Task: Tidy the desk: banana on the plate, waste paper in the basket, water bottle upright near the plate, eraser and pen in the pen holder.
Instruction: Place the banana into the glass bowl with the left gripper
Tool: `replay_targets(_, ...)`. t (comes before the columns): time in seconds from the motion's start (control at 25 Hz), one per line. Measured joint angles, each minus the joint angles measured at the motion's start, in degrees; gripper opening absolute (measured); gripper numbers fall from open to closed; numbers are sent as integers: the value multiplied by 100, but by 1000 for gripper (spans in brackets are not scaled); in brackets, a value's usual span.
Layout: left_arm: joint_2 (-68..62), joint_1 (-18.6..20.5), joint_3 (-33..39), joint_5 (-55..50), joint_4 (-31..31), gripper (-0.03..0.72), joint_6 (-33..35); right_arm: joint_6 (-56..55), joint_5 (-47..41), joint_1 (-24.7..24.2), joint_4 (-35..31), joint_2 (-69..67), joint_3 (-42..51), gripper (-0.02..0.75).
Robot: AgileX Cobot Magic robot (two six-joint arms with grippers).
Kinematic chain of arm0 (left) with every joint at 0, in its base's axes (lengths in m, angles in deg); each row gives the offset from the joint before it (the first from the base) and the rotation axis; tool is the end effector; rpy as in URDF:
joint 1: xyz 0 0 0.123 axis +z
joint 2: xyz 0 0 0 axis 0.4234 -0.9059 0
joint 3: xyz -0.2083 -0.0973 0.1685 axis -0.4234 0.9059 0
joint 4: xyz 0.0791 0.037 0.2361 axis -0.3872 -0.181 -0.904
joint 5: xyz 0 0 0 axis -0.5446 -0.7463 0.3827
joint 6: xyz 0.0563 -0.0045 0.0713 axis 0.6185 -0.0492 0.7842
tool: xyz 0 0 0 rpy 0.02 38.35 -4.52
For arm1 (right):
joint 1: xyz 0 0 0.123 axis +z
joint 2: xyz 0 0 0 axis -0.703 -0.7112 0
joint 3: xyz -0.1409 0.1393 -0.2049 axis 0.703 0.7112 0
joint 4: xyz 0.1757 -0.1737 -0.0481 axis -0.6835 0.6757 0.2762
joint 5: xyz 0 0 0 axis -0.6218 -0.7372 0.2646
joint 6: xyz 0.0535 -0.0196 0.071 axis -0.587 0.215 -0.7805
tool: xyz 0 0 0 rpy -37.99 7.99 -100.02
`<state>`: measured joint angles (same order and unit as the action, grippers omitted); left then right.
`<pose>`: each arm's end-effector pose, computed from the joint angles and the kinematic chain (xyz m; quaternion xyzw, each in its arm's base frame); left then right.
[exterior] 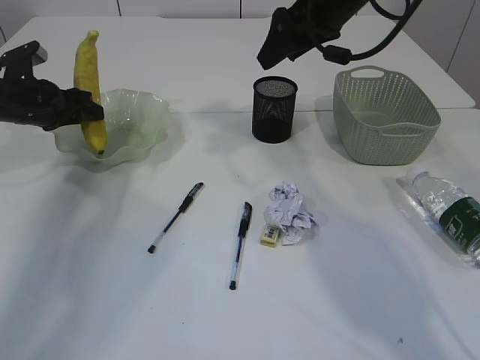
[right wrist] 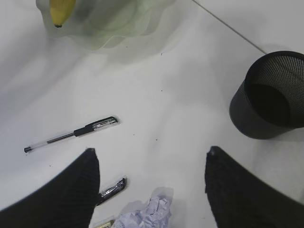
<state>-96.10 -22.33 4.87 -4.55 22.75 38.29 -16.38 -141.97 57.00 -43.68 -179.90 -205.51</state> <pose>0.4736 -0.0152 0.1521 -0.0011 0.8831 -0.2159 0.4165 0.4631 0.1423 0.3212 -0.3660 0.8676 0.1856 0.2807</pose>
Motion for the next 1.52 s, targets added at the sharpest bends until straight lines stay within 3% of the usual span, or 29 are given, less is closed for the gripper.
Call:
replay_targets(0.56, -168, -30, -4, -10, 472, 324, 0, -673, 0, 0, 96, 0, 0, 517)
replay_targets(0.92, -195, -34, -4, -10, 645, 425, 0, -745, 0, 0, 157, 0, 0, 517)
replay_targets(1.52, 115, -34, -4, -1010, 680, 430, 95, -1336, 0, 0, 226, 0, 157, 517)
